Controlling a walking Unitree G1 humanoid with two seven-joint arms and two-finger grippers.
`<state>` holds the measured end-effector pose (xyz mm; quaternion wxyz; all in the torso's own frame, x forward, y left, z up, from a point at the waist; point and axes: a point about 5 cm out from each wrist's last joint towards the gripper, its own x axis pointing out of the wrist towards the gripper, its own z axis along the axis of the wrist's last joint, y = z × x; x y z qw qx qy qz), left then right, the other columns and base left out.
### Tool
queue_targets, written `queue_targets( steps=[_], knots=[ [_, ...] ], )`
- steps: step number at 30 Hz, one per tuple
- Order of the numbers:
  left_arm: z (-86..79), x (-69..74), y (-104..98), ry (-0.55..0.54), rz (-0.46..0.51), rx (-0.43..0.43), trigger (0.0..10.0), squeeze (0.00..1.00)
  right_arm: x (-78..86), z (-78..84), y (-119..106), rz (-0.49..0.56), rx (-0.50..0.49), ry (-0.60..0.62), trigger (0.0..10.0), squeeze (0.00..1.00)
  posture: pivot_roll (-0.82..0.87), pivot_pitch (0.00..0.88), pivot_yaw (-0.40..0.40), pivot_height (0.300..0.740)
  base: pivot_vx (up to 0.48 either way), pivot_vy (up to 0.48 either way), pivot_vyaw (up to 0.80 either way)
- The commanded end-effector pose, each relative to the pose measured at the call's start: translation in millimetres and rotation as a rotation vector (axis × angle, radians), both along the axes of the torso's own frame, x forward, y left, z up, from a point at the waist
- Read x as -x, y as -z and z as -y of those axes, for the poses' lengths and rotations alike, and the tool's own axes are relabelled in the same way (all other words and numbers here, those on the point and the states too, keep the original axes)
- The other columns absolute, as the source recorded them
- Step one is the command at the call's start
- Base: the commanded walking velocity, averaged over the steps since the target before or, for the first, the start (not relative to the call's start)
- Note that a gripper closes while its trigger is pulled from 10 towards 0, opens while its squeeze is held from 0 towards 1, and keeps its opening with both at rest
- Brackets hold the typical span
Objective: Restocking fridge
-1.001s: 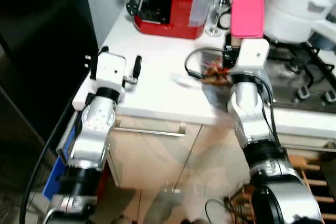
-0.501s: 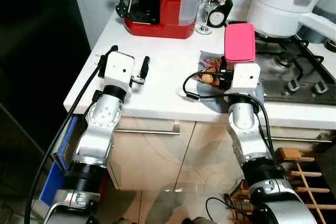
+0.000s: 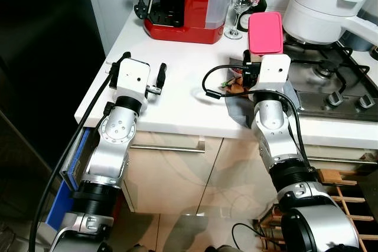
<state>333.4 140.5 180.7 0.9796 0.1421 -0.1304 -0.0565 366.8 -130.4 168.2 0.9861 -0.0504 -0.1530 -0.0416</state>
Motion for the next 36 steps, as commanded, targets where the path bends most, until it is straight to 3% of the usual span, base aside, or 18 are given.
queue_targets(
  steps=[1,2,11,12,23,24,25,26,36],
  knots=[
    [0.3,-1.4,-2,0.000,0.009,-0.001,10.0,0.00,-3.5,2.2,-8,0.028,0.004,0.007,0.0,0.56,0.00,0.000,-0.054,0.740,0.000,0.000,0.00],
    [-0.1,-1.6,-2,-0.001,0.009,-0.001,10.0,0.00,-4.1,1.5,-9,0.032,0.001,0.000,0.0,0.00,0.00,0.000,-0.053,0.740,0.000,0.000,0.00],
    [1.5,-1.8,-2,0.005,0.007,-0.002,10.0,0.00,-7.6,2.0,-11,0.022,0.005,0.026,0.0,0.00,0.00,0.000,-0.051,0.740,0.000,0.000,0.00],
    [1.3,-1.7,-2,0.005,0.006,-0.003,10.0,0.00,-8.0,2.4,-10,0.020,-0.001,0.030,10.0,1.00,0.01,0.000,-0.049,0.740,0.000,0.000,0.00],
    [0.5,-1.1,-2,0.006,0.002,-0.008,10.0,0.00,-8.2,-1.1,-4,-0.008,0.004,0.013,10.0,1.00,0.01,0.000,-0.046,0.740,0.000,0.000,0.00],
    [0.5,-1.3,-2,0.006,0.001,-0.008,10.0,0.00,-9.7,-3.4,1,-0.056,0.002,-0.005,10.0,0.06,0.01,0.000,-0.046,0.740,0.000,0.000,0.00],
    [0.4,-1.3,-2,0.006,0.001,-0.008,10.0,0.00,-10.0,-3.9,2,-0.067,0.000,-0.009,10.0,0.06,0.01,0.000,-0.046,0.740,0.000,0.000,0.00],
    [0.5,-1.3,-2,0.006,0.000,-0.008,10.0,0.00,-10.5,-4.3,5,-0.088,-0.011,-0.012,10.0,0.00,0.01,0.000,-0.046,0.740,0.000,0.000,0.00],
    [1.0,-1.9,-1,0.007,-0.004,-0.006,10.0,0.00,-13.1,-9.0,31,-0.296,-0.120,-0.049,10.0,0.00,0.01,0.000,-0.048,0.740,0.000,0.000,0.00]
  ],
)
